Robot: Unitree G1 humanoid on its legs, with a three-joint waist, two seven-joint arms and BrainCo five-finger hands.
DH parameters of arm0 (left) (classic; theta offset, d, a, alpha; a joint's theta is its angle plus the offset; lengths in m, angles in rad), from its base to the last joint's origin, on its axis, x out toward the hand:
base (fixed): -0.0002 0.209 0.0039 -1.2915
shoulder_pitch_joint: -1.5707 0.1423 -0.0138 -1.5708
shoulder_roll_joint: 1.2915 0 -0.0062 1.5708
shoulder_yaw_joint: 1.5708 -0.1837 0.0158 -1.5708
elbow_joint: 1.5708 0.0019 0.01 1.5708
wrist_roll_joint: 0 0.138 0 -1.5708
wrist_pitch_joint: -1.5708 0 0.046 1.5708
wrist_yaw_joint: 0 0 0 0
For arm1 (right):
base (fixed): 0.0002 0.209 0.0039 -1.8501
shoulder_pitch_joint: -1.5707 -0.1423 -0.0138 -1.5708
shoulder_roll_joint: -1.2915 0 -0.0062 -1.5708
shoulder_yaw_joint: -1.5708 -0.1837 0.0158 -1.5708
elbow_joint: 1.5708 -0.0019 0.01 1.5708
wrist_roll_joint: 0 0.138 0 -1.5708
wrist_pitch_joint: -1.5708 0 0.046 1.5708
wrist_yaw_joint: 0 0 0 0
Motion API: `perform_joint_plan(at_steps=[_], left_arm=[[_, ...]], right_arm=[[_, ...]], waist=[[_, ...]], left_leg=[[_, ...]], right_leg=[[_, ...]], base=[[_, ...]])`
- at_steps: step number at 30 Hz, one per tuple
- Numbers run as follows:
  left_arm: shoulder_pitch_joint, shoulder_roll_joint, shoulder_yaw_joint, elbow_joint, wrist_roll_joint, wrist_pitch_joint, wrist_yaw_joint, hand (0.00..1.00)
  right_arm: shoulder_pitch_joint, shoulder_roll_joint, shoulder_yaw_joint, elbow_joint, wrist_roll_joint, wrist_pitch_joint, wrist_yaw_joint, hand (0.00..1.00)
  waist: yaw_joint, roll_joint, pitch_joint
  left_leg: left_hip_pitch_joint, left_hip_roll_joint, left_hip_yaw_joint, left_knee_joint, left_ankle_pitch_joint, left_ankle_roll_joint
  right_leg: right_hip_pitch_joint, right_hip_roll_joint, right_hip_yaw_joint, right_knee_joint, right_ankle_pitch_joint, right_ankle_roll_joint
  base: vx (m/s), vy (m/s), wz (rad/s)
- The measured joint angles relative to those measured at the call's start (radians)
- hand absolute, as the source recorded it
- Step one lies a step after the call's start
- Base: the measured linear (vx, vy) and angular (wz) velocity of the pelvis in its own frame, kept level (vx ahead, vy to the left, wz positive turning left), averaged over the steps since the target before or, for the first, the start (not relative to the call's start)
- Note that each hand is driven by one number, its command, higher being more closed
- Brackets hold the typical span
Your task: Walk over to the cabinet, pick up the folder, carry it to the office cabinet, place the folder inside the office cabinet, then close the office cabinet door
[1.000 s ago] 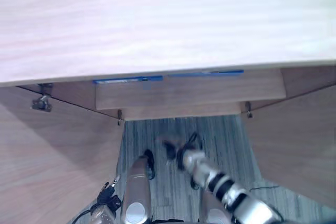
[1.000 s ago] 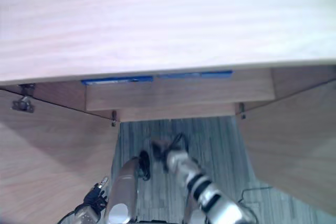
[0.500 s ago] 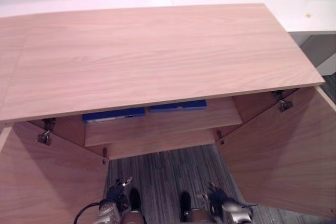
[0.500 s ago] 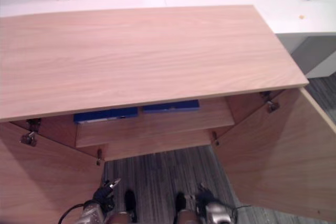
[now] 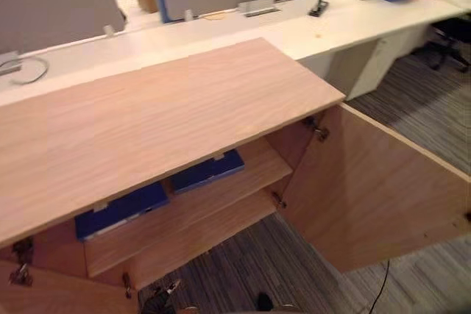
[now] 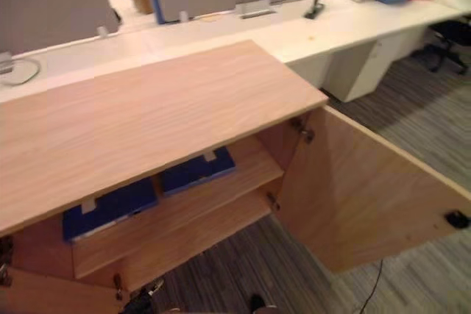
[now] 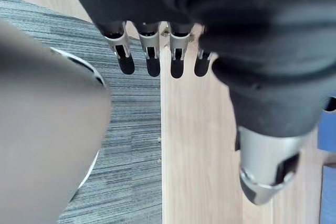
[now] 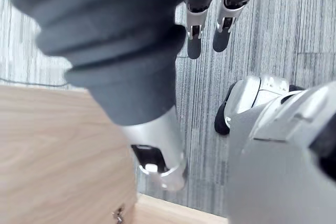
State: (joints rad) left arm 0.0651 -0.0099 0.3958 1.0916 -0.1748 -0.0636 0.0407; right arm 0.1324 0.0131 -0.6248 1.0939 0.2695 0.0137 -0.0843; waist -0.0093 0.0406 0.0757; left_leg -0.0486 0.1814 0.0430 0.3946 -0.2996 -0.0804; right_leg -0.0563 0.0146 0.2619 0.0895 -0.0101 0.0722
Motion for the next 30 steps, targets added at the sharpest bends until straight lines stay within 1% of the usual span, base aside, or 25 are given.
perform_joint_plan(at_steps=[2, 3, 4, 5, 7, 9, 10, 11, 12, 13, 14, 15, 16, 17, 18, 19, 20, 21, 22, 23, 25, 26, 28, 30], left_arm=[[0.001, 0.0, 0.025, -0.001, -0.025, -0.004, -0.001, 0.0], [0.003, -0.002, 0.031, 0.0, -0.045, -0.005, -0.001, 0.0], [0.011, -0.005, 0.034, 0.0, -0.054, -0.005, -0.001, 0.0], [0.02, -0.007, 0.035, 0.0, -0.058, -0.005, -0.001, 0.0], [0.018, -0.009, 0.031, 0.0, -0.05, -0.004, -0.001, 0.0], [0.012, -0.01, 0.031, 0.0, -0.035, -0.003, -0.001, 0.0], [0.0, -0.011, 0.032, 0.0, -0.034, -0.003, -0.001, 0.0], [-0.003, -0.011, 0.032, 0.0, -0.034, -0.003, -0.001, 0.0], [-0.007, -0.014, 0.037, -0.001, -0.034, -0.004, -0.002, 0.0], [-0.022, -0.017, 0.05, -0.001, -0.034, -0.004, -0.002, 0.0], [-0.027, -0.019, 0.056, -0.002, -0.033, -0.004, -0.003, 0.0], [-0.028, -0.028, 0.068, -0.009, -0.031, -0.005, -0.003, 0.0], [-0.025, -0.037, 0.086, -0.024, -0.032, -0.004, -0.003, 0.0], [-0.022, -0.04, 0.094, -0.029, -0.035, -0.004, -0.003, 0.0], [-0.011, -0.04, 0.107, -0.034, -0.044, -0.003, -0.003, 0.0], [0.0, -0.046, 0.132, -0.03, -0.063, -0.001, -0.004, 0.0], [0.003, -0.046, 0.148, -0.029, -0.073, 0.001, -0.004, 0.0], [0.005, -0.05, 0.164, -0.028, -0.089, 0.006, -0.004, 0.0], [0.005, -0.049, 0.17, -0.025, -0.102, 0.009, -0.004, 0.0], [0.005, -0.047, 0.171, -0.021, -0.104, 0.01, -0.004, 0.0], [0.005, -0.042, 0.171, -0.019, -0.109, 0.016, -0.004, 0.0], [0.001, -0.034, 0.171, 0.001, -0.114, 0.017, -0.004, 0.0], [0.0, -0.025, 0.169, 0.018, -0.124, 0.022, -0.004, 0.0], [0.002, -0.022, 0.158, 0.026, -0.154, 0.028, -0.004, 0.0]], right_arm=[[-0.005, 0.002, 0.047, -0.014, 0.024, -0.005, 0.002, 0.0], [-0.006, -0.002, 0.086, -0.038, 0.024, -0.005, 0.002, 0.0], [-0.01, -0.005, 0.117, -0.043, 0.024, -0.007, 0.002, 0.0], [-0.019, -0.008, 0.139, -0.043, 0.023, -0.007, 0.002, 0.0], [-0.023, -0.01, 0.148, -0.043, 0.022, -0.007, 0.002, 0.0], [-0.022, -0.009, 0.148, -0.043, 0.021, -0.007, 0.002, 0.0], [-0.024, -0.009, 0.148, -0.044, 0.02, -0.007, 0.002, 0.0], [-0.025, -0.009, 0.148, -0.044, 0.02, -0.008, 0.002, 0.0], [-0.026, -0.008, 0.152, -0.047, 0.02, -0.01, 0.002, 0.0], [-0.027, -0.006, 0.155, -0.058, 0.02, -0.011, 0.002, 0.0], [-0.027, -0.006, 0.155, -0.062, 0.02, -0.012, 0.001, 0.0], [-0.026, -0.008, 0.15, -0.069, 0.02, -0.011, 0.001, 0.0], [-0.021, -0.008, 0.135, -0.084, 0.023, -0.011, 0.002, 0.0], [-0.02, -0.007, 0.127, -0.087, 0.023, -0.01, 0.002, 0.0], [-0.017, -0.003, 0.102, -0.079, 0.019, -0.009, 0.002, 0.0], [-0.017, 0.002, 0.089, -0.074, 0.019, -0.007, 0.002, 0.0], [-0.017, 0.003, 0.076, -0.074, 0.019, -0.007, 0.003, 0.0], [-0.02, 0.003, 0.052, -0.065, 0.018, -0.005, 0.002, 0.0], [-0.026, 0.002, 0.024, -0.047, 0.006, -0.002, 0.002, 0.0], [-0.03, -0.001, 0.015, -0.036, 0.0, 0.0, 0.002, 0.0], [-0.042, -0.014, 0.016, -0.004, -0.019, 0.004, 0.002, 0.0], [-0.057, -0.024, 0.016, 0.025, -0.019, 0.006, 0.002, 0.0], [-0.061, -0.031, 0.015, 0.04, -0.018, 0.007, 0.003, 0.0], [-0.059, -0.03, -0.007, 0.056, -0.015, 0.008, 0.003, 0.0]], waist=[[0.0, -0.003, -0.004], [0.007, -0.005, -0.009], [0.015, -0.009, -0.013], [0.018, -0.008, -0.02], [0.021, -0.009, -0.023], [0.016, -0.009, -0.021], [0.02, -0.008, -0.005], [0.021, -0.008, -0.001], [0.024, -0.008, 0.008], [0.025, -0.009, 0.019], [0.024, -0.008, 0.024], [0.021, -0.003, 0.034], [0.012, 0.002, 0.039], [0.01, 0.0, 0.044], [0.01, -0.006, 0.047], [0.017, -0.009, 0.047], [0.015, -0.007, 0.046], [0.014, -0.002, 0.046], [0.015, -0.004, 0.047], [0.015, -0.004, 0.047], [0.015, -0.005, 0.047], [0.019, 0.0, 0.045], [0.017, -0.001, 0.044], [0.01, -0.001, 0.044]], left_leg=[[0.018, -0.019, 0.036, -0.024, -0.002, -0.003], [0.03, -0.027, 0.085, -0.037, 0.005, -0.008], [0.043, -0.035, 0.123, -0.051, 0.007, -0.005], [0.058, -0.042, 0.17, -0.08, 0.015, 0.001], [0.091, -0.067, 0.225, -0.139, 0.034, 0.005], [0.123, -0.067, 0.256, -0.162, 0.037, 0.002], [0.156, -0.061, 0.288, -0.171, 0.039, 0.0], [0.162, -0.06, 0.295, -0.174, 0.039, 0.0], [0.182, -0.054, 0.334, -0.182, 0.039, 0.0], [0.194, -0.05, 0.363, -0.185, 0.039, 0.0], [0.198, -0.05, 0.377, -0.185, 0.039, 0.0], [0.209, -0.053, 0.405, -0.191, 0.039, 0.0], [0.216, -0.054, 0.417, -0.194, 0.038, 0.0], [0.228, -0.055, 0.423, -0.198, 0.038, 0.0], [0.252, -0.055, 0.433, -0.2, 0.033, -0.011], [0.266, -0.047, 0.442, -0.2, 0.03, -0.019], [0.266, -0.047, 0.439, -0.201, 0.03, -0.019], [0.265, -0.036, 0.438, -0.212, 0.034, -0.021], [0.263, -0.029, 0.434, -0.225, 0.04, -0.011], [0.261, -0.024, 0.43, -0.233, 0.042, -0.007], [0.258, -0.02, 0.419, -0.256, 0.054, 0.011], [0.259, -0.02, 0.405, -0.267, 0.076, 0.014], [0.264, -0.022, 0.404, -0.264, 0.091, 0.012], [0.275, -0.021, 0.4, -0.24, 0.104, 0.002]], right_leg=[[-0.018, -0.004, 0.032, 0.013, 0.0, 0.002], [-0.033, -0.012, 0.055, 0.023, 0.002, 0.004], [-0.048, -0.017, 0.077, 0.028, 0.003, 0.006], [-0.069, -0.023, 0.104, 0.03, 0.012, 0.019], [-0.09, -0.03, 0.122, 0.03, 0.019, 0.029], [-0.099, -0.018, 0.129, 0.046, 0.02, 0.03], [-0.104, 0.001, 0.127, 0.078, 0.02, 0.03], [-0.105, 0.005, 0.126, 0.086, 0.02, 0.03], [-0.125, 0.023, 0.11, 0.13, 0.02, 0.03], [-0.153, 0.023, 0.035, 0.172, 0.02, 0.029], [-0.164, 0.017, -0.013, 0.184, 0.019, 0.025], [-0.179, -0.006, -0.128, 0.206, 0.001, -0.016], [-0.198, -0.055, -0.256, 0.275, -0.057, -0.078], [-0.204, -0.084, -0.314, 0.324, -0.077, -0.094], [-0.193, -0.123, -0.39, 0.349, -0.089, -0.081], [-0.177, -0.111, -0.405, 0.336, -0.098, -0.059], [-0.175, -0.101, -0.405, 0.331, -0.098, -0.059], [-0.177, -0.081, -0.401, 0.317, -0.095, -0.062], [-0.176, -0.059, -0.389, 0.291, -0.086, -0.067], [-0.172, -0.048, -0.387, 0.271, -0.077, -0.07], [-0.164, -0.017, -0.372, 0.21, -0.042, -0.077], [-0.153, 0.008, -0.347, 0.146, -0.003, -0.081], [-0.129, 0.02, -0.333, 0.097, 0.02, -0.081], [-0.077, 0.025, -0.314, 0.021, 0.059, -0.081]], base=[[-0.06, 0.181, -0.72], [-0.02, 0.122, -0.84], [0.0, 0.126, -1.12], [0.01, 0.1, -0.92], [0.04, 0.083, -0.78], [0.08, 0.046, -0.65], [0.09, 0.025, -0.56], [0.07, 0.018, -0.7], [0.02, 0.001, -0.74], [0.0, -0.021, -0.77], [-0.04, -0.048, -0.64], [-0.06, -0.056, -0.37], [-0.04, -0.032, -0.27], [0.01, 0.011, -0.12], [0.06, 0.015, -0.25], [0.08, -0.01, -0.26], [0.08, -0.059, -0.26], [0.07, -0.077, -0.19], [0.05, -0.07, -0.22], [0.04, -0.061, -0.29], [0.03, -0.024, -0.44], [0.03, 0.0, -0.58], [0.03, 0.007, -0.47], [0.04, 0.033, -0.27]])
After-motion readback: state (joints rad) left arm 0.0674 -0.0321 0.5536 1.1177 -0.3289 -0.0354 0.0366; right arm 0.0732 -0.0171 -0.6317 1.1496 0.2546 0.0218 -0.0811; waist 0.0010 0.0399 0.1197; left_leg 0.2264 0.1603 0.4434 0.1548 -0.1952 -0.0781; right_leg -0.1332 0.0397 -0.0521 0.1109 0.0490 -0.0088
